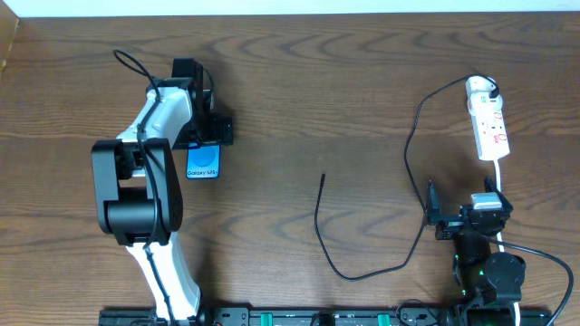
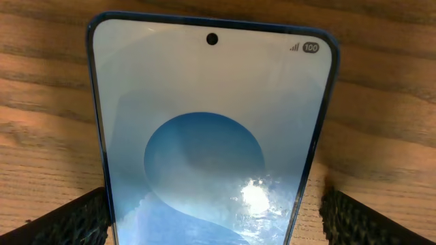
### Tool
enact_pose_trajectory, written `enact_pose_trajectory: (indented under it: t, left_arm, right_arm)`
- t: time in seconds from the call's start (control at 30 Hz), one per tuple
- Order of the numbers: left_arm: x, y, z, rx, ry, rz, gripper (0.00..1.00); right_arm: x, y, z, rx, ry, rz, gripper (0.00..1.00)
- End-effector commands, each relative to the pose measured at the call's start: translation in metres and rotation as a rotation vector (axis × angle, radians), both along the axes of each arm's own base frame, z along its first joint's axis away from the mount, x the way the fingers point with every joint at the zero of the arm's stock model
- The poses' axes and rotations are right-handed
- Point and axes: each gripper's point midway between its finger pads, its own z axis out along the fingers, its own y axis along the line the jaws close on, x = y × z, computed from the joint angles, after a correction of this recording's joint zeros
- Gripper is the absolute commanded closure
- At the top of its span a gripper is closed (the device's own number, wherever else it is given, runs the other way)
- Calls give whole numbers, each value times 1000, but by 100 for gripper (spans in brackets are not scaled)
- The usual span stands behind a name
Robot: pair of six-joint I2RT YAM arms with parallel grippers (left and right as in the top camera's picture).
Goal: Plug charger to phone and switch on socket
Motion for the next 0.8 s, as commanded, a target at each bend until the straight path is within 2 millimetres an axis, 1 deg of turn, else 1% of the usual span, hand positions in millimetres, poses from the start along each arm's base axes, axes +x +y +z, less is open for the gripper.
enact_pose_trajectory:
  t: [0.0,0.33,0.77]
  left_arm:
    - [-18,5,-21,24,67,5,2]
    - [-18,5,-21,24,68,5,3]
    - [-18,5,-21,24,68,5,2]
  right_arm:
    - [0,-2,0,8,0,-11,1]
    - [0,-2,0,8,0,-11,1]
    - [0,-2,0,8,0,-11,1]
